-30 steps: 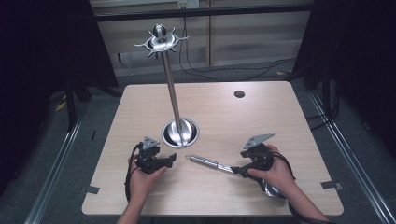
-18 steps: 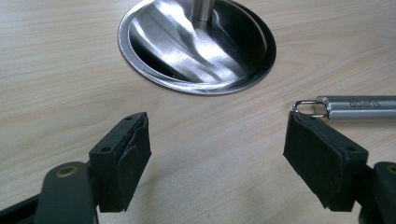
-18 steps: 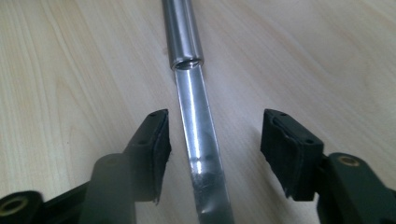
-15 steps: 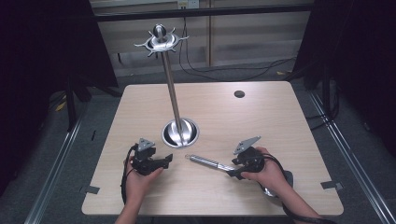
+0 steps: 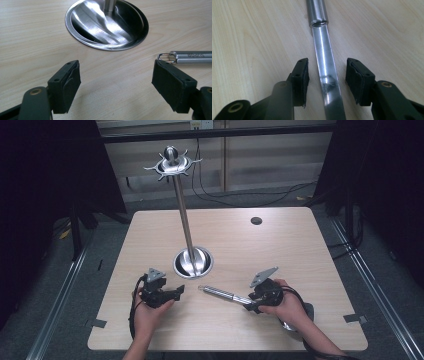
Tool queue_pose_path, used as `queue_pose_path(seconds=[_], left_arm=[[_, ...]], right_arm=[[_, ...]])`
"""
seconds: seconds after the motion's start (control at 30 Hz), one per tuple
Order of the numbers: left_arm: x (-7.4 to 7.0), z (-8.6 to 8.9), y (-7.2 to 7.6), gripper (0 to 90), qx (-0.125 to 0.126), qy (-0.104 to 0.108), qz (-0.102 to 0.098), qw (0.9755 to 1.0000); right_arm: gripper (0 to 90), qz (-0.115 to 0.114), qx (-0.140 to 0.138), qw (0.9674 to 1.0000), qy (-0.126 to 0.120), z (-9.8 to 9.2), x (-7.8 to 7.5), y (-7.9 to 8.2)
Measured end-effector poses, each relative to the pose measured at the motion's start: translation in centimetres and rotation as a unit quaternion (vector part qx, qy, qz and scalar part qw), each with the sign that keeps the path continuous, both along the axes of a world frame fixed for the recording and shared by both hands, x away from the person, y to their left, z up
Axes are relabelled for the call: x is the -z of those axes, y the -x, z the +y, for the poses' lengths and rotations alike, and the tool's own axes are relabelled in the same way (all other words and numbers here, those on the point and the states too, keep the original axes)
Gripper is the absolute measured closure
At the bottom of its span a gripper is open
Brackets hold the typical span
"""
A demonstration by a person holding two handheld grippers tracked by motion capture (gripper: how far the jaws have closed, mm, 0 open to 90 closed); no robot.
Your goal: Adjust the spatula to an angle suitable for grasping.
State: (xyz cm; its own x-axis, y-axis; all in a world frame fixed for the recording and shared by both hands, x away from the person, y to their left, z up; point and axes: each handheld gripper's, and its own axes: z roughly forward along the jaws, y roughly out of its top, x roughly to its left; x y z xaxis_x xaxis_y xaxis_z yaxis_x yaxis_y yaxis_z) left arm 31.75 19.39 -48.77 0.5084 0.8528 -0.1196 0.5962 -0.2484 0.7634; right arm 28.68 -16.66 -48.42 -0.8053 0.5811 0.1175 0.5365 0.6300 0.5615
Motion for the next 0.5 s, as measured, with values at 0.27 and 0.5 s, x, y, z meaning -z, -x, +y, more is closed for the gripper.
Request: queue_pose_path(seconds=[0.27,0.5], left_arm=[[-0.1,-0.1,0.0,22.7,0.005,-0.001,0.001,1.0000],[0.0,-0.2,0.1,23.0,0.003,-0.004,0.002,1.0000]], right_arm=[[56.7,0.005,0.006,1.0000,0.001,-1.2,-0.1,0.5],[60.9,0.015,0.009,0.9998,0.008,-2.2,-0.1,1.2]])
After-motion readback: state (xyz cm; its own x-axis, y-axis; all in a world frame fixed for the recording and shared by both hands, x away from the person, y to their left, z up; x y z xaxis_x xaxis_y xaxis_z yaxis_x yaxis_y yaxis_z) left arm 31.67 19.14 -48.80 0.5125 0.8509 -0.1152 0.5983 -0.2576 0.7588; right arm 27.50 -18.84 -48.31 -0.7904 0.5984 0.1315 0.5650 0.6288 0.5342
